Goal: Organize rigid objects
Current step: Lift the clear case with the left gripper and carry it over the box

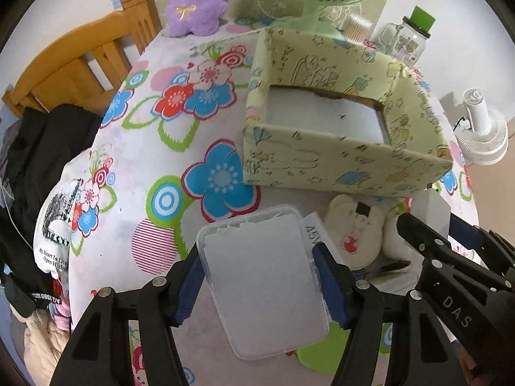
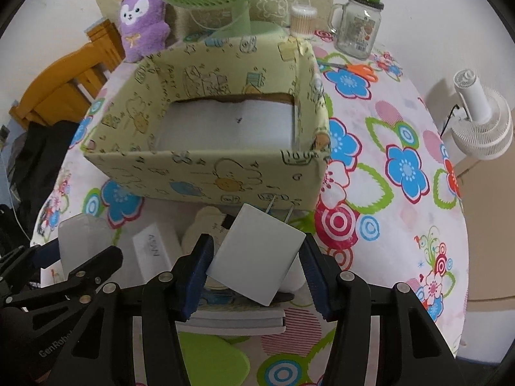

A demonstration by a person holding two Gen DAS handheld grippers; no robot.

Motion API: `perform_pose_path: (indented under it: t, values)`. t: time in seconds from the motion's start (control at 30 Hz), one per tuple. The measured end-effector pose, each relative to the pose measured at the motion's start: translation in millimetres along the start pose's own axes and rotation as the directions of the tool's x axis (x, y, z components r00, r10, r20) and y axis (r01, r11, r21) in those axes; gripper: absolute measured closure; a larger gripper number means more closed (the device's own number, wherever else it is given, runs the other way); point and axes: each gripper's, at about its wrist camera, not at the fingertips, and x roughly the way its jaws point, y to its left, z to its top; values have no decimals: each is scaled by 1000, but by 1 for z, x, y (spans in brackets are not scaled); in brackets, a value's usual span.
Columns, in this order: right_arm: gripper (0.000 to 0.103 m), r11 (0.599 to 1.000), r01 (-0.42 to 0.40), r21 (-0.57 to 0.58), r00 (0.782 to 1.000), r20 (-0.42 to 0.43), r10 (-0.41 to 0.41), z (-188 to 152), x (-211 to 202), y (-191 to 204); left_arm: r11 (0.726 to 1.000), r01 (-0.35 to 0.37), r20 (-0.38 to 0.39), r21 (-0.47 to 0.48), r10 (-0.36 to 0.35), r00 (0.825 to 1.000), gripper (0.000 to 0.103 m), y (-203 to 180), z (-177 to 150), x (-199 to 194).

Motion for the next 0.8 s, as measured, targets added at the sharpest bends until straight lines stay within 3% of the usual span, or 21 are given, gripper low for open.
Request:
perform_pose_path:
  t: [0.8]
  values:
    - [46, 998, 27, 60, 995, 99, -33, 13, -77, -14, 994, 14, 107, 107, -26, 994, 37, -31, 16, -67]
